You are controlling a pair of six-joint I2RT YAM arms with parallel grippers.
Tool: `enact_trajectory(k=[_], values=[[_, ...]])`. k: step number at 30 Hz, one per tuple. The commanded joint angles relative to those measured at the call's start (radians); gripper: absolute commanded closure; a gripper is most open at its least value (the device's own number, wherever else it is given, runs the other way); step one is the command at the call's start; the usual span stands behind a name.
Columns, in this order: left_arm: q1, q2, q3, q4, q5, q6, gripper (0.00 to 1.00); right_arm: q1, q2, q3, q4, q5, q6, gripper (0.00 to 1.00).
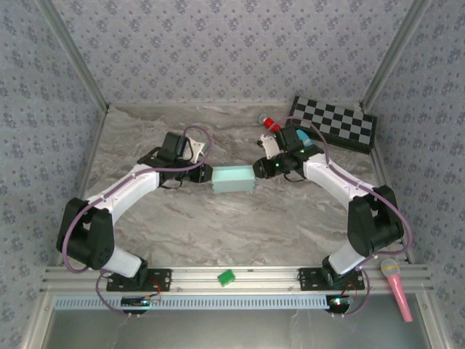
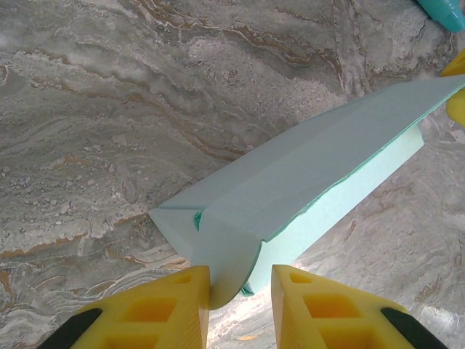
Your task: Fold the paper box
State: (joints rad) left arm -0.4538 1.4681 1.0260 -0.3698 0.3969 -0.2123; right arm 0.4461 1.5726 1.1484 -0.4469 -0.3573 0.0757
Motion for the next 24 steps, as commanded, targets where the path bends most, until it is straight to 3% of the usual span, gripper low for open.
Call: enact_trajectory(k=[1, 15, 24], values=[[-0.009, 0.001, 0.033, 0.005, 0.022, -0.015, 0.72, 0.01, 0.01, 0.001, 0.008, -0.03, 0.025, 0.72], [-0.02, 0.01, 0.037, 0.006, 0.011, -0.022, 0.74, 0.011, 0.017, 0.001, 0.016, -0.035, 0.052, 0.72], [-0.02, -0.011, 0.03, -0.02, -0.024, -0.012, 0.67, 0.009, -0.003, -0.002, -0.032, 0.029, 0.032, 0.65]])
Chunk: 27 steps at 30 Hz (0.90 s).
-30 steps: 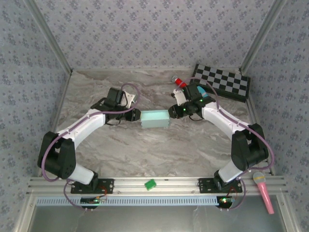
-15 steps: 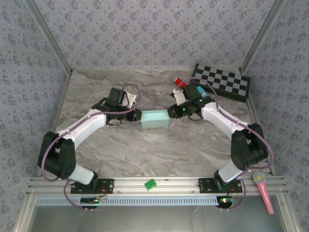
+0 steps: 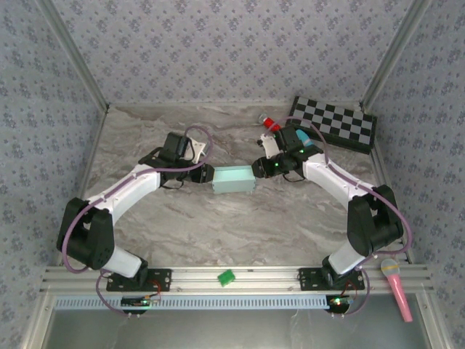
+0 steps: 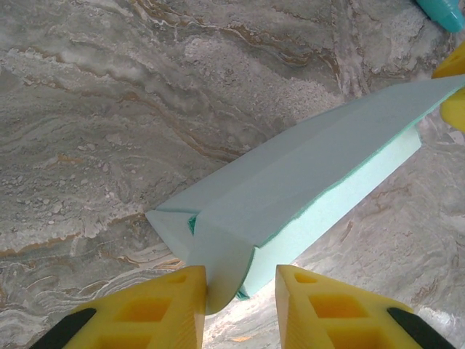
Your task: Fold the paper box
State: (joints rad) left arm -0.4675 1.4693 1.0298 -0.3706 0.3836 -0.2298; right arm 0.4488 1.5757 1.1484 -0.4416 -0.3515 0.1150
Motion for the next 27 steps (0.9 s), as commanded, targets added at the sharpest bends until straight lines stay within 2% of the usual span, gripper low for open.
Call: enact_trajectory(k=[1, 15, 22, 27], values=[[-0.006, -0.016, 0.024, -0.021, -0.013, 0.006, 0.67, 0.006, -0.009, -0.005, -0.038, 0.026, -0.009, 0.65], [-0.011, -0.041, 0.016, -0.06, -0.032, 0.021, 0.61, 0.007, -0.028, -0.01, -0.069, 0.048, -0.022, 0.67], [-0.014, -0.03, 0.019, -0.042, -0.006, 0.014, 0.73, 0.008, -0.022, -0.006, -0.056, 0.02, -0.016, 0.77], [-0.019, -0.026, 0.025, -0.035, -0.001, 0.01, 0.76, 0.009, -0.021, -0.004, -0.05, 0.0, -0.011, 0.83]])
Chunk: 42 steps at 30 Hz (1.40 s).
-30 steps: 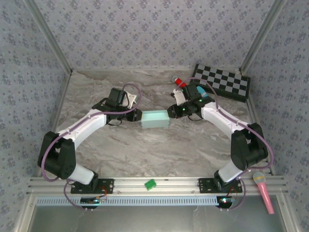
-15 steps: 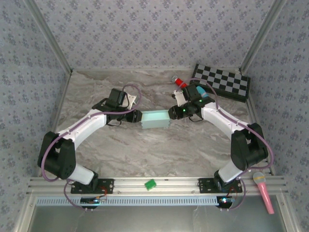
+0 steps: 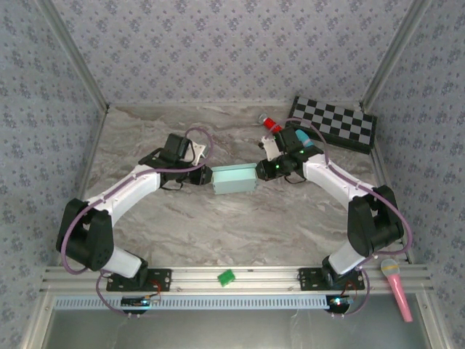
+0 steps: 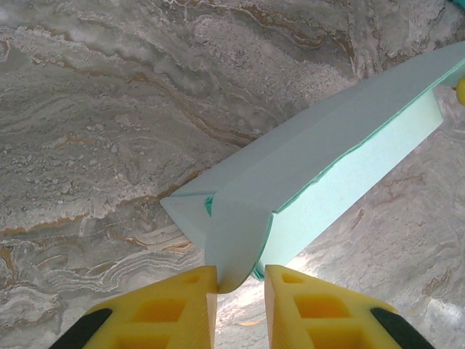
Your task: Fold the paper box
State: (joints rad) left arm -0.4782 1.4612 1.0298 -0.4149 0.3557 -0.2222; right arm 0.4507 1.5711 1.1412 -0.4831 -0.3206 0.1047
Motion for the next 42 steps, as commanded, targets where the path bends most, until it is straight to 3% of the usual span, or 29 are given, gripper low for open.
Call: enact_trajectory(k=[1, 27, 42], values=[[-0.007, -0.018, 0.025, 0.011, 0.029, 0.001, 0.77, 0.008, -0.016, 0.003, -0.006, -0.035, 0.001, 0.83], [-0.031, 0.008, 0.033, 0.029, 0.048, -0.022, 0.75, 0.041, 0.006, 0.037, -0.024, -0.024, -0.004, 0.82], [-0.048, 0.037, 0.04, -0.015, -0.001, 0.004, 0.76, 0.051, 0.014, 0.043, -0.02, -0.044, 0.001, 0.81]])
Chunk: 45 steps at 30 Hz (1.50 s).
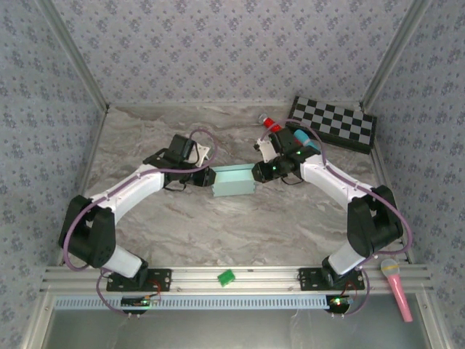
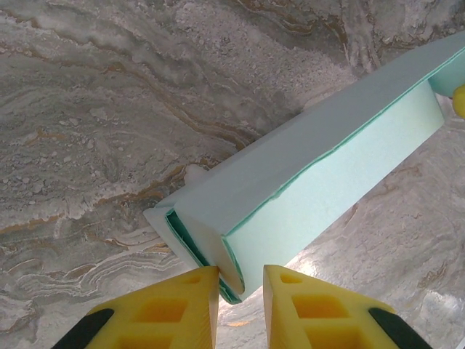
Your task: Fold the paper box
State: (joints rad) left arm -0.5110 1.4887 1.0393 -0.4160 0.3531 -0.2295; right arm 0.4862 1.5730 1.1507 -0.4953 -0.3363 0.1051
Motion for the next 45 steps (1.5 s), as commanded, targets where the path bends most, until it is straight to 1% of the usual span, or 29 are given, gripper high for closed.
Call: enact_trajectory(k=[1, 16, 24, 32, 36, 42, 45], values=[[-0.017, 0.01, 0.031, -0.015, 0.0, 0.012, 0.76, 0.016, 0.014, 0.033, -0.008, -0.031, 0.001, 0.81], [-0.021, 0.02, 0.039, -0.028, -0.016, 0.02, 0.77, 0.022, 0.031, 0.078, -0.008, -0.06, 0.002, 0.79], [-0.023, 0.013, 0.051, -0.033, -0.02, 0.021, 0.76, 0.026, 0.062, 0.073, -0.044, -0.015, -0.008, 0.79], [-0.025, 0.0, 0.054, -0.05, -0.05, 0.025, 0.76, 0.028, 0.068, 0.058, -0.065, 0.024, -0.015, 0.81], [-0.028, 0.002, 0.054, -0.069, -0.08, 0.032, 0.76, 0.029, 0.067, 0.056, -0.069, 0.036, -0.015, 0.83], [-0.034, 0.015, 0.052, -0.073, -0.079, 0.034, 0.76, 0.031, 0.063, 0.057, -0.067, 0.034, -0.013, 0.83], [-0.038, 0.018, 0.053, -0.075, -0.084, 0.034, 0.76, 0.032, 0.052, 0.06, -0.062, 0.039, -0.01, 0.81]])
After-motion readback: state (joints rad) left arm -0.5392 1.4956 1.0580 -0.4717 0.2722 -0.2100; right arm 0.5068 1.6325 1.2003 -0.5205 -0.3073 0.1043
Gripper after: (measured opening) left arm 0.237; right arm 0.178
